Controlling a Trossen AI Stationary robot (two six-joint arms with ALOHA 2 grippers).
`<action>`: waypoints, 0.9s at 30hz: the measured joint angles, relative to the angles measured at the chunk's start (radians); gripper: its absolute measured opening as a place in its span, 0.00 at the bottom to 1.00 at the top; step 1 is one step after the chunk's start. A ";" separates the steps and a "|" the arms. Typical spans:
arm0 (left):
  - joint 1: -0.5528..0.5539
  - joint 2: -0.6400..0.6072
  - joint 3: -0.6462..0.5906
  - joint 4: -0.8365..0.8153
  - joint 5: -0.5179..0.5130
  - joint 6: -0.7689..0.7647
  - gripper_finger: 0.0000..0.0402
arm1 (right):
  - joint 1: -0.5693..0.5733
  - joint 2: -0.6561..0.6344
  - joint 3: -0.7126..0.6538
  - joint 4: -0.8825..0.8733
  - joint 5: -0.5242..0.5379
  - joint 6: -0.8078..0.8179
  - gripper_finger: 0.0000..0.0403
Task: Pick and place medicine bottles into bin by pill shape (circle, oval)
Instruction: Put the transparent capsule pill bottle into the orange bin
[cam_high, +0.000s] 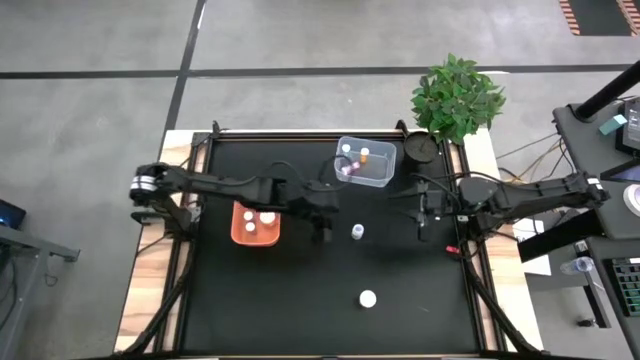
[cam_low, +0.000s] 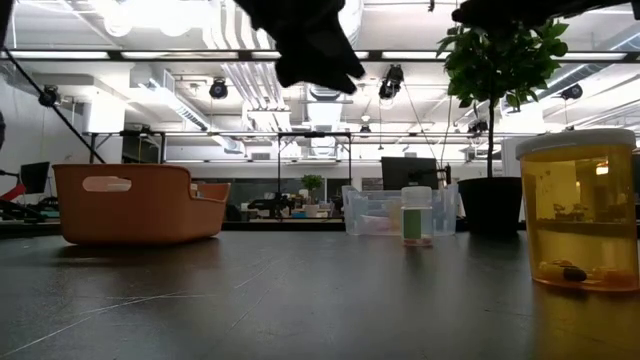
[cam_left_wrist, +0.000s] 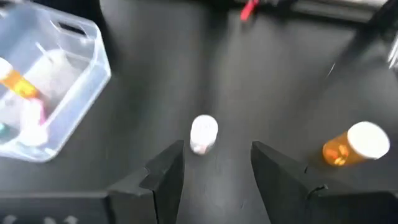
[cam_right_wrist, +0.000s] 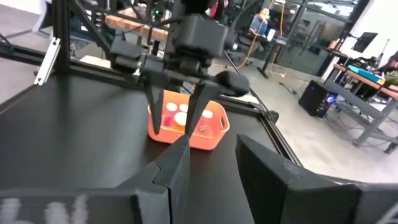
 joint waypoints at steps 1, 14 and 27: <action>-0.002 0.029 0.036 -0.037 0.004 0.000 0.42 | 0.000 -0.007 0.000 -0.012 0.000 0.000 0.31; -0.005 0.278 0.237 -0.102 0.064 0.034 0.47 | 0.000 -0.034 -0.002 -0.062 -0.001 0.003 0.30; -0.004 0.425 0.204 0.128 0.062 0.082 0.65 | 0.000 -0.034 -0.002 -0.060 -0.001 0.001 0.30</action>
